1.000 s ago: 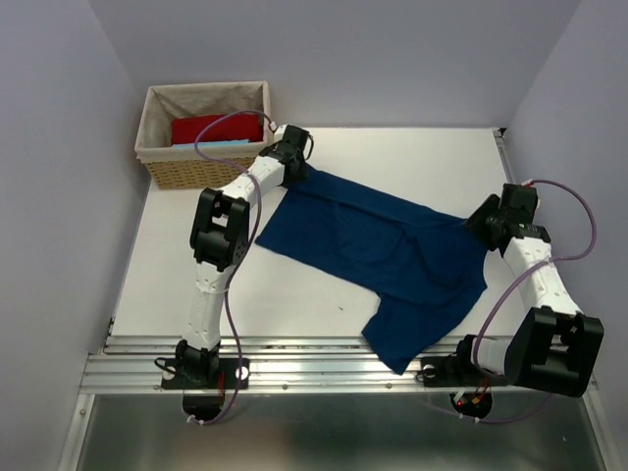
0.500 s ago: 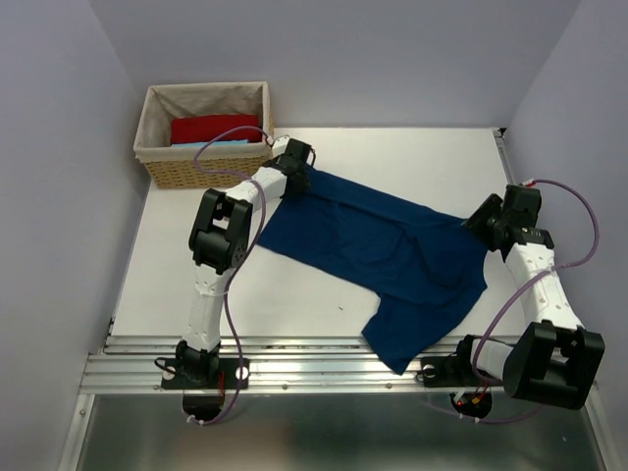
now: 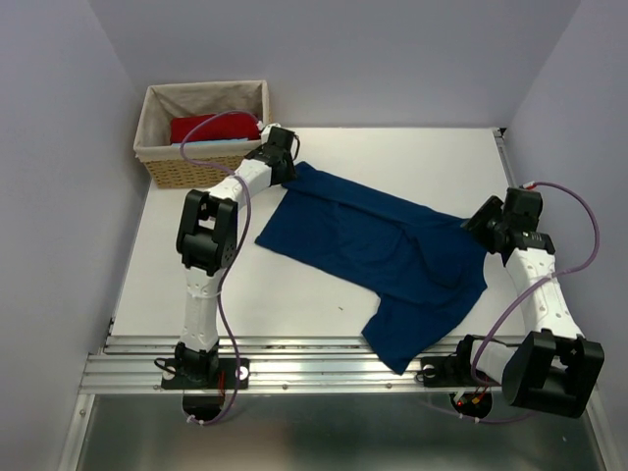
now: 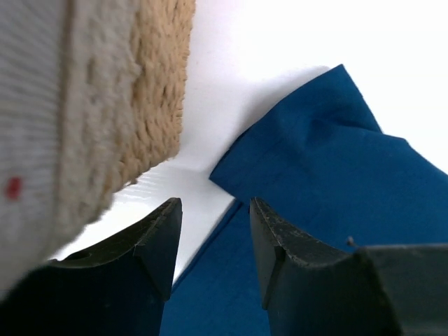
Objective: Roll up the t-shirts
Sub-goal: Fold the T-shirt at the center of the board.
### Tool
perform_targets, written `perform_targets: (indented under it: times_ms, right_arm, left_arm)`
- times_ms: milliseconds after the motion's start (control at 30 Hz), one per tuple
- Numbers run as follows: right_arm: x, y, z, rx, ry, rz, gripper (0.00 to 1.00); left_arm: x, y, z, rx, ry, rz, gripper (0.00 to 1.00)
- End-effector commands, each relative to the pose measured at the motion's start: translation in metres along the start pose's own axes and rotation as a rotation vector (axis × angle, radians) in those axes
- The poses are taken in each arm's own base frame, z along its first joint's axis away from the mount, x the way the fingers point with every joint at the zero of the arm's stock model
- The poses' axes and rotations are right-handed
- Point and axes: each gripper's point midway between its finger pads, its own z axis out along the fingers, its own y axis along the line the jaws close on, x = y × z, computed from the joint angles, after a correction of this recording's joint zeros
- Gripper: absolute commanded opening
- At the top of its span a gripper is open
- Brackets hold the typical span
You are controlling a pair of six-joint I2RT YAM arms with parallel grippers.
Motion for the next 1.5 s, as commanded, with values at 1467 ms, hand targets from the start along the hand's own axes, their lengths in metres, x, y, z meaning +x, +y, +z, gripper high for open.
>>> perform_targets:
  times_ms: [1467]
  right_arm:
    - [0.005, 0.004, -0.008, -0.045, 0.0, 0.023, 0.61]
  left_arm:
    - [0.027, -0.083, -0.017, 0.124, -0.056, -0.368, 0.53]
